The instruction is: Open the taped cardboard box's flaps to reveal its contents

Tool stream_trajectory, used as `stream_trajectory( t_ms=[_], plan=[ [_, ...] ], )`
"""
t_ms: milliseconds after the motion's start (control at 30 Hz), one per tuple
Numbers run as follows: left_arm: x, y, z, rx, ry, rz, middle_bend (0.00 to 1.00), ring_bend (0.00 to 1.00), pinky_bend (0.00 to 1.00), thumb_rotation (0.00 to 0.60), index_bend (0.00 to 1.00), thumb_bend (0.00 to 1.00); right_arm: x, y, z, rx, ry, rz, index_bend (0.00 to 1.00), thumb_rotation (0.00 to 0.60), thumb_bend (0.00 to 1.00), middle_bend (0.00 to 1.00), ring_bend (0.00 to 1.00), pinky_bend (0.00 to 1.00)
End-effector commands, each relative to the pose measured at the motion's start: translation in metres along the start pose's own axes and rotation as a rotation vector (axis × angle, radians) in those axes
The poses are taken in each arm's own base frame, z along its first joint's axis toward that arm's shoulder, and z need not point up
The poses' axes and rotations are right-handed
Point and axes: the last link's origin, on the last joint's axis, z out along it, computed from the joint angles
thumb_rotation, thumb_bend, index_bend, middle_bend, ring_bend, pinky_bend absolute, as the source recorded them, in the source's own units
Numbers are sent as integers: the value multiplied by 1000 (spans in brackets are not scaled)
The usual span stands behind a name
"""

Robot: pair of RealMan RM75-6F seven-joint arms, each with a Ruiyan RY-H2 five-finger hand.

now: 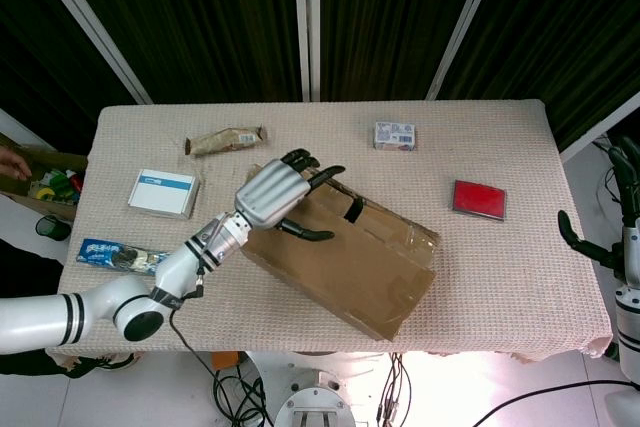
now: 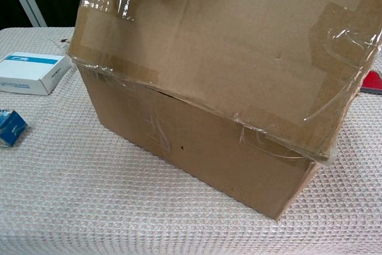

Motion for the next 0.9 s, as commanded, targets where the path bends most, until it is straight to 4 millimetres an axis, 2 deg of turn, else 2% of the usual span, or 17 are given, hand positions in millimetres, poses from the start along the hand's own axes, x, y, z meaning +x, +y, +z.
stream_trajectory(
  t_ms=[33,300,500,733,767,833,900],
  plan=[
    [23,-5,-46,51,26,-19,771,215,166,0,110,0,-2,-3,2,10,-4,0,0,600,315,0,0,0],
    [45,-10,-106,121,49,-57,765,216,166,0,106,0,-17,-11,3,27,-40,12,0,600,315,0,0,0],
    [39,-18,-147,188,-26,-109,767,218,166,0,103,0,-25,-20,2,52,-61,12,0,600,315,0,0,0],
    [32,-35,-178,259,-30,-122,752,223,165,0,103,0,-25,-26,-3,66,-66,4,0,600,315,0,0,0],
    [33,-38,-181,268,-15,-128,730,223,166,0,103,0,-25,-26,-3,67,-68,2,0,600,315,0,0,0],
    [36,-47,-189,292,28,-136,594,223,166,0,95,0,-26,-28,-4,72,-74,-2,0,600,315,0,0,0],
    [40,-60,-197,334,80,-104,348,202,168,0,66,0,-28,-31,-3,80,-88,-8,0,600,315,0,0,0]
  ],
)
